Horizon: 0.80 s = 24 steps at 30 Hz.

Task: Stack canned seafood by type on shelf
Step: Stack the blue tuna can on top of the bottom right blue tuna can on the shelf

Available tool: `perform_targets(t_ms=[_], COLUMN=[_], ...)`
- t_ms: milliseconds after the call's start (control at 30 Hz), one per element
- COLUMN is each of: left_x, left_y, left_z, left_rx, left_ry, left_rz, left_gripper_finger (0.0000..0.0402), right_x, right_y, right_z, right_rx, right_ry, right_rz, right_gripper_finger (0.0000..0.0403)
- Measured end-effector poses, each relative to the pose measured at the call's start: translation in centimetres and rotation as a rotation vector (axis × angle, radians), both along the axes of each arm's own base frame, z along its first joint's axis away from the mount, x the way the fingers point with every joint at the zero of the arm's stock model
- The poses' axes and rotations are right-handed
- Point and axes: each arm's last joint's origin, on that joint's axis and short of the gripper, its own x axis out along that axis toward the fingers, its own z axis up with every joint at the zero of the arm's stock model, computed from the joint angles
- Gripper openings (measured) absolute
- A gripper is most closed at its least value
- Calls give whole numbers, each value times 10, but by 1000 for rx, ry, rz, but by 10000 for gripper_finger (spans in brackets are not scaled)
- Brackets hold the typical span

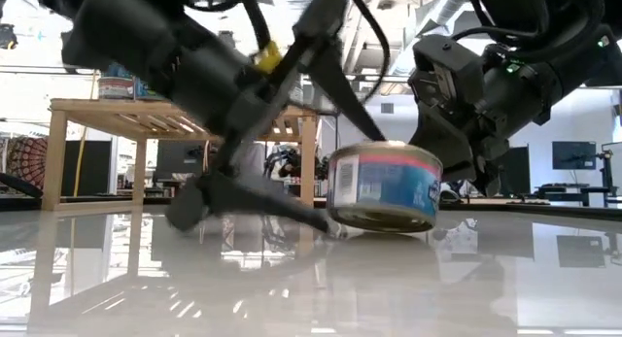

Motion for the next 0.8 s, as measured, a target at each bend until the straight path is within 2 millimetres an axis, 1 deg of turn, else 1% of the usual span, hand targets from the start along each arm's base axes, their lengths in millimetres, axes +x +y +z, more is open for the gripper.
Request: perform_targets(t_ms=[100,200,333,433,600,800], left_x=[6,9,10,12,12,15], left_y=[-3,-3,-1,3,6,16], left_z=[-10,-13,-13,-14,-16,-17], left_rx=[-47,-56,-18,-27,-19,8], left_ry=[-66,-117,-121,-105,-76,-68], left_rz=[39,68,79,60,47,70], left_gripper_finger=[320,320,320,320,320,320], right_x=[-1,-3,-5,-5,-7,-10], right_y=[2,6,9,11,18,23], right_z=[0,0,-1,0,0,0], right_rx=[-2,-20,-38,-49,-80,-82], right_ry=[-9,-9,-9,-14,-27,-25], right_rz=[1,-3,5,19,26,47], right_gripper_finger=[24,24,24,24,24,24])
